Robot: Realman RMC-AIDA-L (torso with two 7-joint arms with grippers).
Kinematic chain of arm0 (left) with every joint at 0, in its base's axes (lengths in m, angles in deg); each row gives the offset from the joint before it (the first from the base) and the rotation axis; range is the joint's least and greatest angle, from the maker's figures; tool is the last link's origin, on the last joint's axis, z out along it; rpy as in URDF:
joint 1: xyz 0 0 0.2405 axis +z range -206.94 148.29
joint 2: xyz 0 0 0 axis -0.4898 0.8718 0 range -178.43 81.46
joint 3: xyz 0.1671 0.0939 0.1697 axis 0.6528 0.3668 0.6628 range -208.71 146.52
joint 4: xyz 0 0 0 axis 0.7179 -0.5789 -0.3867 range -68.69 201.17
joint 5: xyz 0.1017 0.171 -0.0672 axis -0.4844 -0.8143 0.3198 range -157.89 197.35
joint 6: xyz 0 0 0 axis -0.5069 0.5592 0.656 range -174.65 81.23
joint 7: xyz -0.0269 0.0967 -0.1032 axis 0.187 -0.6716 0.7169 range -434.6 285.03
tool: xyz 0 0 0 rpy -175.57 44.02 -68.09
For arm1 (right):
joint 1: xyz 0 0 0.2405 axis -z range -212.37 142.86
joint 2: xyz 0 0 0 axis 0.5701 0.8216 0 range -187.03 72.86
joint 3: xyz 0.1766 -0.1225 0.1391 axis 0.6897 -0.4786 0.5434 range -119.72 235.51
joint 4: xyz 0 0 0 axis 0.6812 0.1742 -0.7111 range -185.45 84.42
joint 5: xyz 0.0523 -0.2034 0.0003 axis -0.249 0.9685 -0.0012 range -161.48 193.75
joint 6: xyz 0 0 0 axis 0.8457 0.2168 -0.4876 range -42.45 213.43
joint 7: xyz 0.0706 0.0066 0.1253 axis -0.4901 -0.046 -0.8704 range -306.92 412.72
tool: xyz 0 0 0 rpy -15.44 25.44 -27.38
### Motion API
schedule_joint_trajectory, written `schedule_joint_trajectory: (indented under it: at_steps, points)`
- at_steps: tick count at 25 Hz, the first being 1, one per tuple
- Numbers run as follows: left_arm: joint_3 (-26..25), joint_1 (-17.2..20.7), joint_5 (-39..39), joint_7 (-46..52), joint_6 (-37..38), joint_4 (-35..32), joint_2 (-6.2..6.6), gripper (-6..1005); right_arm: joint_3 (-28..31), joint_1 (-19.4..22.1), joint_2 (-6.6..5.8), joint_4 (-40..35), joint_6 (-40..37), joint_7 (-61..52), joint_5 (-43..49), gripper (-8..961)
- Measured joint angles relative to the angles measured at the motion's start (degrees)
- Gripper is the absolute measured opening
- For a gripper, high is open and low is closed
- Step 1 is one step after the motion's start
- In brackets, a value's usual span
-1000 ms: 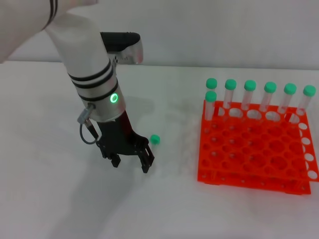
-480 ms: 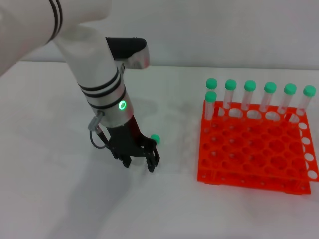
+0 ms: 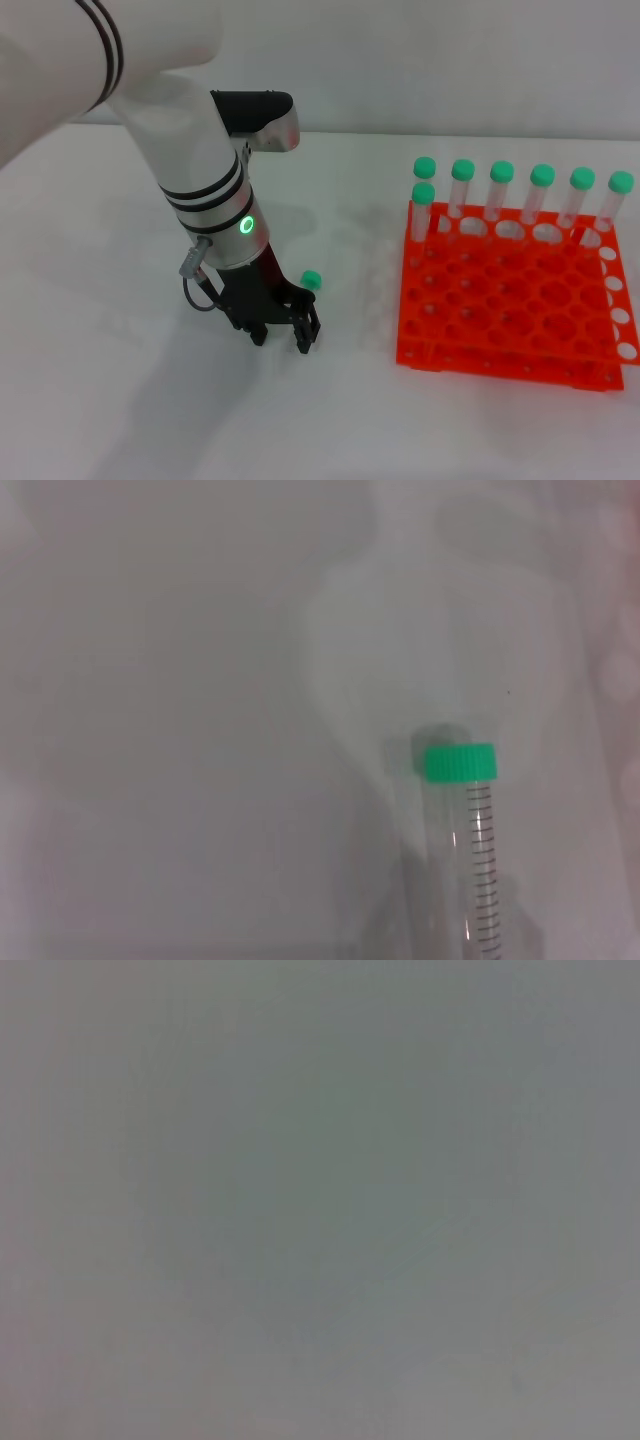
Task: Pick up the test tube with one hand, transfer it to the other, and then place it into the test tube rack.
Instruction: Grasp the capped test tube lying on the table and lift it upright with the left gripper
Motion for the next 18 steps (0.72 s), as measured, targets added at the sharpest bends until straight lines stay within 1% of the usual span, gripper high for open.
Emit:
schedule_joint_trajectory:
  at_steps: [3, 14, 18]
  points:
    - [0.0, 0.0, 0.1, -0.2, -0.3, -0.1, 0.0, 572, 0.1, 0.0, 0.0, 0.0, 0.0, 0.0, 0.0, 856]
    - [0.0, 0.0, 0.1, -0.3, -0.8, -1.5, 0.02, 354, 0.4, 0.3, -0.05, -0.1, 0.0, 0.0, -0.2, 856]
    - [0.0, 0.2, 0.1, -0.3, -0.8, -1.9, 0.04, 200, 0.2, 0.3, -0.15, -0.2, 0.0, 0.0, -0.2, 856]
